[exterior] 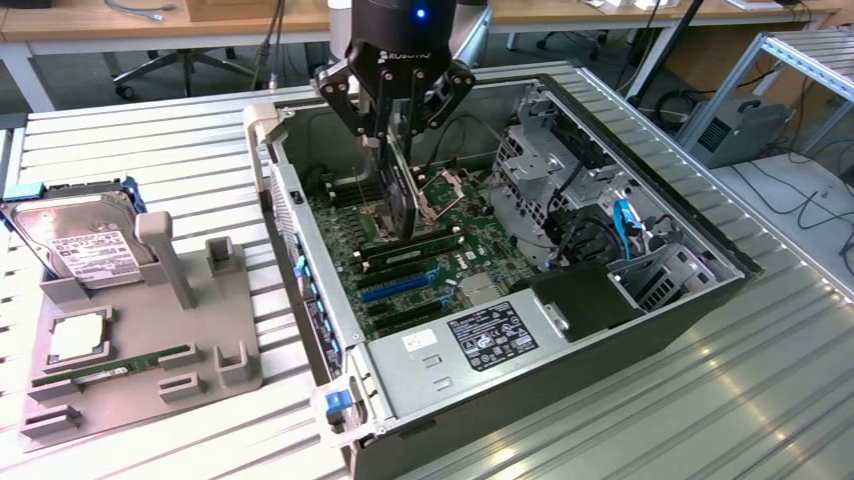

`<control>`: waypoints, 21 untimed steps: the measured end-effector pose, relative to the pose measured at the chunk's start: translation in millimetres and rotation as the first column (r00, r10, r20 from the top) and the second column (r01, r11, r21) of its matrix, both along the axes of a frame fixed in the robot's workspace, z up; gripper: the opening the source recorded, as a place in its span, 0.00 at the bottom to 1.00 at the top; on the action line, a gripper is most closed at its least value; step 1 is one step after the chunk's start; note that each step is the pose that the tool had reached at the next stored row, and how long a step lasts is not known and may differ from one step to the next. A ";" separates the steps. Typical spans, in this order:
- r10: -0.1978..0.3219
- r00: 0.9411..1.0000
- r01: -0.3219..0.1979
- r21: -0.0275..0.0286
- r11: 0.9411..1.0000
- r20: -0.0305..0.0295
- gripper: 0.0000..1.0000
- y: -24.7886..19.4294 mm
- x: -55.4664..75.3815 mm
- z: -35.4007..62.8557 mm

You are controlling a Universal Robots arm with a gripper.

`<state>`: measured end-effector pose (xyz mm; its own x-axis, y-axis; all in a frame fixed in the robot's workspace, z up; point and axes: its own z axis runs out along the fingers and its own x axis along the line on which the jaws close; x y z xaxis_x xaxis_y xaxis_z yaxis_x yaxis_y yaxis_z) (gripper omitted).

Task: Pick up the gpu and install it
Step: 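Pick up the gpu and move the gpu toward the slot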

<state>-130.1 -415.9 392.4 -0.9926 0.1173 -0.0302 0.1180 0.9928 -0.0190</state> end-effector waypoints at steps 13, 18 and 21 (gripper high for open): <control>0.000 1.000 0.000 0.000 1.000 0.000 0.27 0.0 14.1 -5.9; 0.000 1.000 0.000 0.000 1.000 0.000 0.27 0.0 20.1 -7.1; 0.000 1.000 0.000 0.000 1.000 0.000 0.27 0.0 24.1 -7.9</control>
